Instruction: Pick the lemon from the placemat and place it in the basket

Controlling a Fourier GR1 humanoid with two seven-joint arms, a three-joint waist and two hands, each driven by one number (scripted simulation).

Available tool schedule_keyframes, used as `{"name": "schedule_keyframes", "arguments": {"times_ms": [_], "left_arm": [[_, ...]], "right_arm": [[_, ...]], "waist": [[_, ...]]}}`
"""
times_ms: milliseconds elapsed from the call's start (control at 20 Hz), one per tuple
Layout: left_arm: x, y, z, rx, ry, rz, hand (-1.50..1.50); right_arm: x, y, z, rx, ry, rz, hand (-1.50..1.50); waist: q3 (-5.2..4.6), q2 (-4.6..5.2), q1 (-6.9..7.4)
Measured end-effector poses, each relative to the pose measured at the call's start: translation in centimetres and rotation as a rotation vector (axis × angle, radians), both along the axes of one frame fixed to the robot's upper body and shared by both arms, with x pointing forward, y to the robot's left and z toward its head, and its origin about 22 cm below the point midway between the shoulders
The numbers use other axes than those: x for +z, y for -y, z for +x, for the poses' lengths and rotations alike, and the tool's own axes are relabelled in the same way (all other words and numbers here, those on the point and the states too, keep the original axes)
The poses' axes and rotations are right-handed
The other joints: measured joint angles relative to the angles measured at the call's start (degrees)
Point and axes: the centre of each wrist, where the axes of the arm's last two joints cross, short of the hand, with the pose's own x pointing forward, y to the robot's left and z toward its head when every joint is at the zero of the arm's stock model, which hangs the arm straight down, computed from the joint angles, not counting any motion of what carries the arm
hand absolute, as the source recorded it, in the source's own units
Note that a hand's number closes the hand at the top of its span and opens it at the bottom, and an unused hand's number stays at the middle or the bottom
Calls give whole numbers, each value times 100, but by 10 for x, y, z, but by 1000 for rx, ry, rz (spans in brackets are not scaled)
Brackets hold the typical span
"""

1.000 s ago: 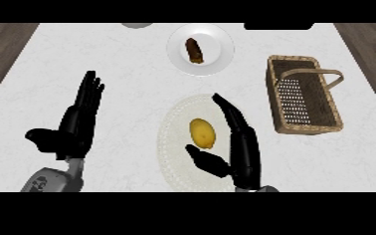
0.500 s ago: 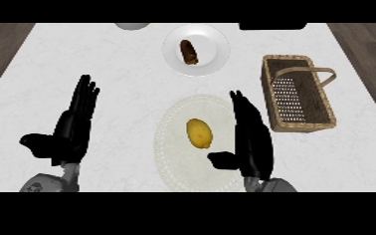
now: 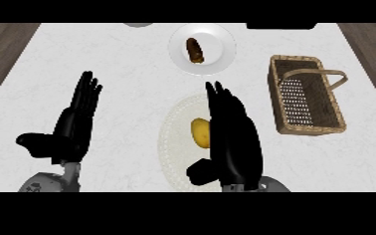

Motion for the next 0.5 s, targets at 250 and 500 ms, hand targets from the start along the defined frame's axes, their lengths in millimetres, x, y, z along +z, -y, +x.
{"name": "schedule_keyframes", "arguments": {"times_ms": [250,500], "left_arm": [[1,2,-2,-6,6,-4,0],[2,3,-6,-10,5,-2,0]], "right_arm": [[6,-5,5,1,-32,-52,-150],[4,-4,10,-16,-66,-85,-150]], "waist": [[5,20,16],[13,32,21]]}}
